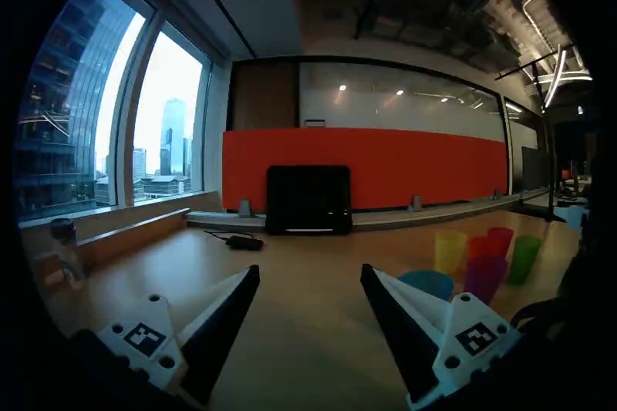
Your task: Pour water
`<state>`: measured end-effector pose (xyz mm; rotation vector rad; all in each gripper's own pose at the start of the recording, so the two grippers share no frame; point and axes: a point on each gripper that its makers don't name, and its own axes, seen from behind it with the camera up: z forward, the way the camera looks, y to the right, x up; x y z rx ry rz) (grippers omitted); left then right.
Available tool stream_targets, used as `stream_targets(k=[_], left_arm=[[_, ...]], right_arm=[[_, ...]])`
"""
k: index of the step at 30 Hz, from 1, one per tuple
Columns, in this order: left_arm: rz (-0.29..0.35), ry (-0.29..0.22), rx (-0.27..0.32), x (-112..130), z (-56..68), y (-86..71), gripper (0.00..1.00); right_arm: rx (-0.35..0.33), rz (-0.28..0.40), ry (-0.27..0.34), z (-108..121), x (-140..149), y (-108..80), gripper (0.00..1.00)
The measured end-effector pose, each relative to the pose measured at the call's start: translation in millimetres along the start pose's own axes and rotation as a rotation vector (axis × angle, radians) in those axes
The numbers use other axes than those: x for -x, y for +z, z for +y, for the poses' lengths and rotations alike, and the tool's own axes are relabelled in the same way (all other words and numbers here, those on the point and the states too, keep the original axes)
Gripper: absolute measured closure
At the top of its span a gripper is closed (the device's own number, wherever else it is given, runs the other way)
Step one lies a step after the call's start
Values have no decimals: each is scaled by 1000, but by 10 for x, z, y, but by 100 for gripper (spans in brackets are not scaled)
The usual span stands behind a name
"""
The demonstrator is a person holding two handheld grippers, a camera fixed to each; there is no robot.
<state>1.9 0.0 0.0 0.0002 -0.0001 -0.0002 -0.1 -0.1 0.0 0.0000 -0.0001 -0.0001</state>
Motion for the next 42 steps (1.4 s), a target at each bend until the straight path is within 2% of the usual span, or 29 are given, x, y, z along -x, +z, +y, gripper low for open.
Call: stream_targets(k=[11,20,29,35,42], left_arm=[[0,0,0,9,0,-3,2],[-3,2,12,6,15,17,3],[-35,28,-17,-57,-41,90,2],[-27,-5,10,-418,-1,138,2],[-27,8,30,-917,-35,175,2]], right_arm=[[-3,0,0,-7,3,17,0],[-36,-19,-5,-58,30,13,0],[-49,-4,-46,-28,-411,-6,0],[-72,-2,-66,-61,-773,-19,0],[-105,-10,-37,-76,-1186,0,0]])
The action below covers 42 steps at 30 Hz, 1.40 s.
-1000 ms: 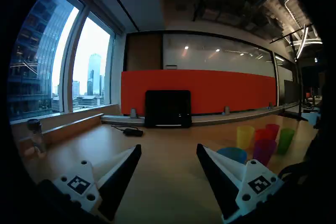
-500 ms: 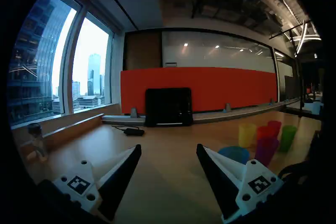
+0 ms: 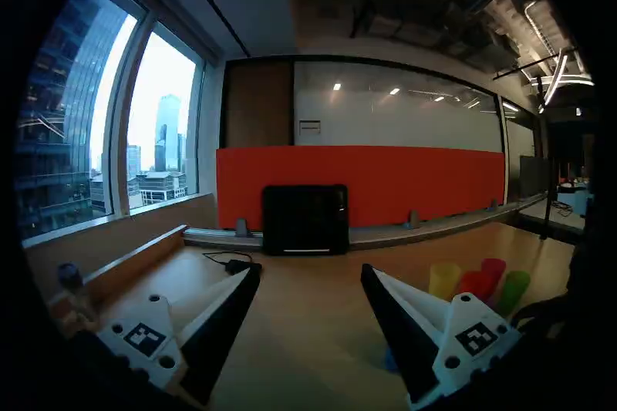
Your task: Pour water
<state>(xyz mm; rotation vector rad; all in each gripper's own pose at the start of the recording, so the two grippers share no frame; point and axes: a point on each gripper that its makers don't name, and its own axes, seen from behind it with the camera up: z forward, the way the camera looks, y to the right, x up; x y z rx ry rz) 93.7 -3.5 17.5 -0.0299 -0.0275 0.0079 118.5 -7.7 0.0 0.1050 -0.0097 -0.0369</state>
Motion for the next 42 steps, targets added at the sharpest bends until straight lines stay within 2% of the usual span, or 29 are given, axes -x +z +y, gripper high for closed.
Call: stream_targets(k=[8,17,23,29,35,38,42], left_arm=[[-1,16,24,-550,-21,46,2],[22,7,96,-1194,155,75,2],[36,14,120,-1508,218,68,2],[17,6,143,-1487,255,75,2],[27,18,173,-1516,241,57,2],[29,20,207,-1527,291,46,2],[25,13,278,-1542,440,37,2]], right_arm=[[-31,0,37,13,-525,49,0],[-50,1,27,2,-1018,97,0],[-72,9,23,-53,-1270,95,0],[-98,2,38,-103,-1248,75,0],[-168,-6,47,-211,-1273,28,0],[-221,0,49,-299,-1332,-5,0],[-312,4,40,-471,-1394,-76,0]])
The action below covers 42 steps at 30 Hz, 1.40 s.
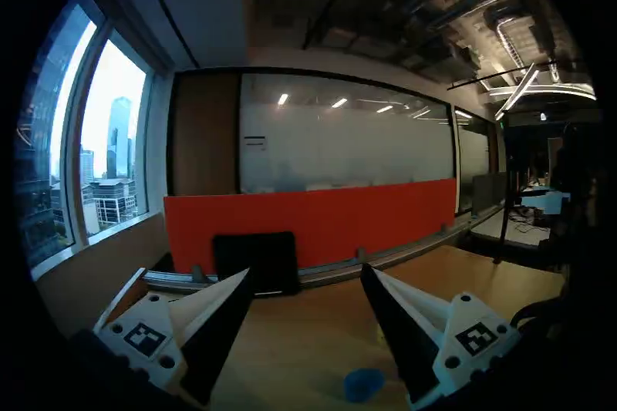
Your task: Pour water
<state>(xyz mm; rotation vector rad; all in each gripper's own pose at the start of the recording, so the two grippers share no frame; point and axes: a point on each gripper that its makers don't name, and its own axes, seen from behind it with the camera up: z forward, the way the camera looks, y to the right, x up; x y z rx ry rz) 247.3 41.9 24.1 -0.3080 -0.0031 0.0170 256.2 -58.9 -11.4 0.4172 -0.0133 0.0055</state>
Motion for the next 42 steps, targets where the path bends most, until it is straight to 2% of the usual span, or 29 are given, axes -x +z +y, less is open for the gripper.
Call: stream_targets(k=[7,14,23,29,35,42], left_arm=[[14,-21,147,-67,302,-10,2],[2,-32,264,-37,546,-26,2],[-11,-23,338,22,684,-23,2],[-22,-33,368,100,733,-7,2],[-52,-27,388,252,732,13,2],[-116,2,418,530,754,40,2]], right_arm=[[-163,-5,-24,-344,-51,-58,0],[-256,-10,-24,-531,-73,-81,0],[-321,-12,-16,-625,-71,-98,0],[-348,-44,-16,-646,17,-91,0],[-374,-102,-34,-648,228,-84,0],[-407,-182,-77,-625,527,-86,0]])
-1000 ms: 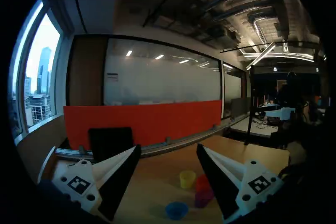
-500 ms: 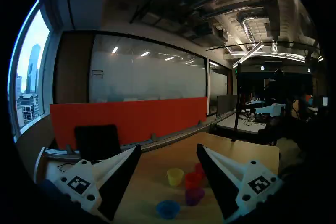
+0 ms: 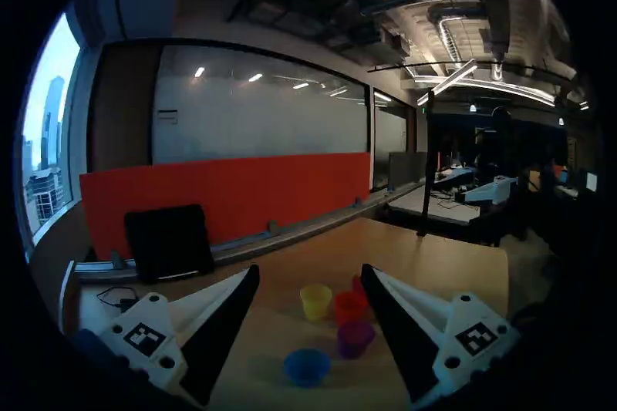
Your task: Pour water
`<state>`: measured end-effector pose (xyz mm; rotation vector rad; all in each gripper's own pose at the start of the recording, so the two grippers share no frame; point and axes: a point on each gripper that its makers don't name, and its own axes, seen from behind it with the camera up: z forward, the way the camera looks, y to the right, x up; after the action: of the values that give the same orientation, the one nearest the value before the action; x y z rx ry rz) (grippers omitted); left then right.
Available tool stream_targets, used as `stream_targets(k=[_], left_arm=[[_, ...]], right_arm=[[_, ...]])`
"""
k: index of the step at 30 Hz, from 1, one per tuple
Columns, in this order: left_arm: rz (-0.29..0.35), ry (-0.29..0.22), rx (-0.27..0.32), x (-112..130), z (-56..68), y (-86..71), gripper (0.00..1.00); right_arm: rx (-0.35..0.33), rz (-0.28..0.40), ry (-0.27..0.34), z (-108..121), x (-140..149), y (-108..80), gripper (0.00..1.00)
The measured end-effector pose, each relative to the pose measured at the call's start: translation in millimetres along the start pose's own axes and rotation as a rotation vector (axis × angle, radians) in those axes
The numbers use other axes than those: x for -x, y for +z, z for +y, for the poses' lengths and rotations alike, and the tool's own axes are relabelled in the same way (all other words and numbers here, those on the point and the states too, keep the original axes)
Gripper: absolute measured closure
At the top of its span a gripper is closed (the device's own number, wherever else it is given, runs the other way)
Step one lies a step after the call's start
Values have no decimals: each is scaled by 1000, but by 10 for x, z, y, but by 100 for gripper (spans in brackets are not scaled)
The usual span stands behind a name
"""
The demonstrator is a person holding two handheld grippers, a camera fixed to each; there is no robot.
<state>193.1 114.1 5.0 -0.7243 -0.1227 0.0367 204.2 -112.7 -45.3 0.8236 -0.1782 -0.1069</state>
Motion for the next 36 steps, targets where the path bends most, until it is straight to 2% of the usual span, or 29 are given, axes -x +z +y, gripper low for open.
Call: stream_targets(k=[11,23,36], left_arm=[[-83,16,13,422,-74,101,2],[-163,-1,26,865,-146,195,2],[-245,26,51,1391,-110,250,2]], right_arm=[[-23,-118,-34,72,473,98,0],[-42,-265,-63,157,1135,197,0],[-56,-377,-64,249,1790,271,0]])
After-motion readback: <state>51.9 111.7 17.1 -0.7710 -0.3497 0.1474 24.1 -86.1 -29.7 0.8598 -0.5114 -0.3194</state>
